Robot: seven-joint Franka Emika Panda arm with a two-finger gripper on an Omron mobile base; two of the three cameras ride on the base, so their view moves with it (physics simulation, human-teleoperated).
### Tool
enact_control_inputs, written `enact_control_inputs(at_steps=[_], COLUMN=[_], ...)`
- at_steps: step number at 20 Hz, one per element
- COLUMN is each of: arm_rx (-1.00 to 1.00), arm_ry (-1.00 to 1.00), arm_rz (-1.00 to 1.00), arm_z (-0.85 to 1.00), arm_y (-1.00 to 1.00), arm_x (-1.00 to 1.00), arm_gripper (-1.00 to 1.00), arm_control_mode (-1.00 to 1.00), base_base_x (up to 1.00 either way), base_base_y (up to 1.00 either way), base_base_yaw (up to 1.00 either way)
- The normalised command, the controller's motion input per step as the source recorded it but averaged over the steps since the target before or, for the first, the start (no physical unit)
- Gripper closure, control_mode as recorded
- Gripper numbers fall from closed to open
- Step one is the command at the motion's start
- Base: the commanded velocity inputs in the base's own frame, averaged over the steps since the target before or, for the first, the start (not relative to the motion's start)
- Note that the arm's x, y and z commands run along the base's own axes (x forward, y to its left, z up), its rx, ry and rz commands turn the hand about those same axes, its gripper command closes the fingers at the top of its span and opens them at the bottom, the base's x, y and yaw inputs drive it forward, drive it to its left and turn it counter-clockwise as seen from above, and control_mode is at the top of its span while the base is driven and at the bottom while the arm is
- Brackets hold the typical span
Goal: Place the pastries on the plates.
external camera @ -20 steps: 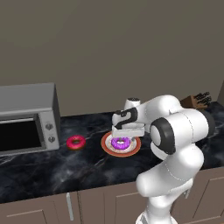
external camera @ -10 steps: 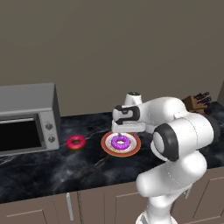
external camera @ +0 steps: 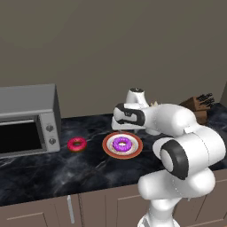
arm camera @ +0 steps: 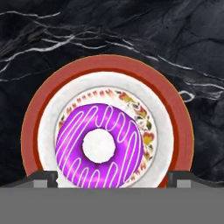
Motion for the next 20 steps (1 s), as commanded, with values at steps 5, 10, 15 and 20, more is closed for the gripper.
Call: enact_control_inputs(at_steps=[5, 10, 15, 20], arm_rx=[0.00, 0.00, 0.00, 0.00], arm_ry=[0.00, 0.00, 0.03, 0.05], arm_rz=[0.03, 0.13, 0.14, 0.12], arm_z=[0.10, 0.37, 0.14, 0.00], arm_y=[0.54, 0.64, 0.67, 0.63], arm_x=[0.09, 0.00, 0.02, 0.11], arm_gripper=[-1.00, -1.00, -1.00, -1.00], arm_control_mode=[-1.00, -1.00, -1.00, -1.00], base_base_x=[0.00, 0.00, 0.00, 0.00], base_base_y=[0.00, 0.00, 0.00, 0.00], base_base_yaw=[0.00, 0.00, 0.00, 0.00])
